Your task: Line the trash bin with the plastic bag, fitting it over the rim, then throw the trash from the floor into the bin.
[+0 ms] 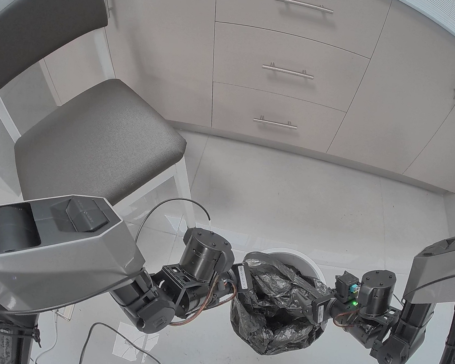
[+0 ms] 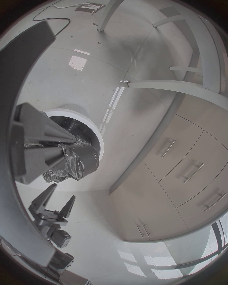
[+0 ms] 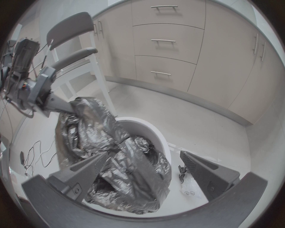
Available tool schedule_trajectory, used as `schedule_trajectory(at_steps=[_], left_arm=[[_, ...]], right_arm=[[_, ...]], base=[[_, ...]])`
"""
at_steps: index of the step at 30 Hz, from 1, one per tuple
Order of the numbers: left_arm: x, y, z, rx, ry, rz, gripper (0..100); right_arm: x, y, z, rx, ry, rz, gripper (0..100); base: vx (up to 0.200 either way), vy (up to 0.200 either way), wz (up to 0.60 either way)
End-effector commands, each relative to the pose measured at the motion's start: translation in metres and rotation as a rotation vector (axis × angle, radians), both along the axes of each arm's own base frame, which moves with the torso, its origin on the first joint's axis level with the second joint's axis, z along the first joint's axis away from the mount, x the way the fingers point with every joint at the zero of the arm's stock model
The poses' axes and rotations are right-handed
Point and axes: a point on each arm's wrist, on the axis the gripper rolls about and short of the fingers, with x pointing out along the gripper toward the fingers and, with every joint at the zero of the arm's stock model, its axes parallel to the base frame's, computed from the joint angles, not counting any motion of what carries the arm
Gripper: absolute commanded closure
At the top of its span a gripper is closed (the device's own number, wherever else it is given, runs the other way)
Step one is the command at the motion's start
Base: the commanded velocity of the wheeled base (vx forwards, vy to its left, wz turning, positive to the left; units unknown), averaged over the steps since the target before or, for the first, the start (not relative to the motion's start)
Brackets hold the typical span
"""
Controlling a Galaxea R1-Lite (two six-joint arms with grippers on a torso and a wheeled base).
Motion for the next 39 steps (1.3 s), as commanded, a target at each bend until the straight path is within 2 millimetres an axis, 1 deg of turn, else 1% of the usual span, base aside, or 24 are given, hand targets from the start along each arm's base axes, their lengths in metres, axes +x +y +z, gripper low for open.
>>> schedule_trajectory(at_steps=[1,4,7,11,13,17,18,19,20,22,24,28,31,38,39], left_arm=[[0.0,0.0,0.002,-0.002,-0.002,0.001,100],[0.0,0.0,0.004,-0.006,-0.007,0.001,100],[0.0,0.0,0.007,-0.011,-0.012,0.001,100],[0.0,0.001,0.009,-0.015,-0.015,0.003,100],[0.0,0.001,0.009,-0.015,-0.015,0.003,100],[0.0,0.001,0.009,-0.015,-0.015,0.003,100],[0.0,0.001,0.009,-0.016,-0.017,0.003,100],[0.0,0.001,0.009,-0.016,-0.017,0.003,100],[0.0,0.001,0.01,-0.017,-0.018,0.003,100],[0.0,0.001,0.01,-0.018,-0.019,0.003,100],[0.0,0.001,0.01,-0.018,-0.019,0.003,100],[0.0,0.001,0.01,-0.017,-0.018,0.003,100],[0.0,0.001,0.01,-0.017,-0.018,0.003,100],[-0.001,0.0,0.011,-0.015,-0.021,-0.004,100],[-0.001,0.0,0.011,-0.015,-0.021,-0.004,100]], right_arm=[[0.014,-0.003,-0.009,-0.002,0.002,-0.033,0],[0.022,-0.006,-0.018,-0.008,0.013,-0.054,0],[0.027,-0.008,-0.023,-0.009,0.017,-0.066,0],[0.029,-0.008,-0.029,-0.016,0.03,-0.069,0],[0.03,-0.007,-0.029,-0.016,0.026,-0.072,0],[0.03,-0.006,-0.029,-0.016,0.026,-0.068,0],[0.023,0.0,-0.028,-0.017,0.03,-0.04,0],[0.023,0.0,-0.028,-0.017,0.03,-0.04,0],[0.017,0.006,-0.026,-0.018,0.03,-0.016,0],[0.016,0.007,-0.026,-0.02,0.031,-0.013,0],[0.017,0.008,-0.027,-0.022,0.035,-0.013,0],[0.016,0.007,-0.036,-0.034,0.058,-0.012,0],[0.021,0.005,-0.039,-0.034,0.058,-0.028,0],[0.047,-0.01,-0.043,-0.028,0.019,-0.118,0],[0.051,-0.012,-0.042,-0.026,0.015,-0.127,100]], base=[[0.0,0.0,0.0],[0.0,0.0,0.0],[0.0,0.0,0.0],[0.0,0.0,0.0],[0.0,0.0,0.0],[0.0,0.0,0.0],[0.0,0.0,0.0],[0.0,0.0,0.0],[0.0,0.0,0.0],[0.0,0.0,0.0],[0.0,0.0,0.0],[0.0,0.0,0.0],[0.0,0.0,0.0],[0.0,0.0,0.0],[0.0,0.0,0.0]])
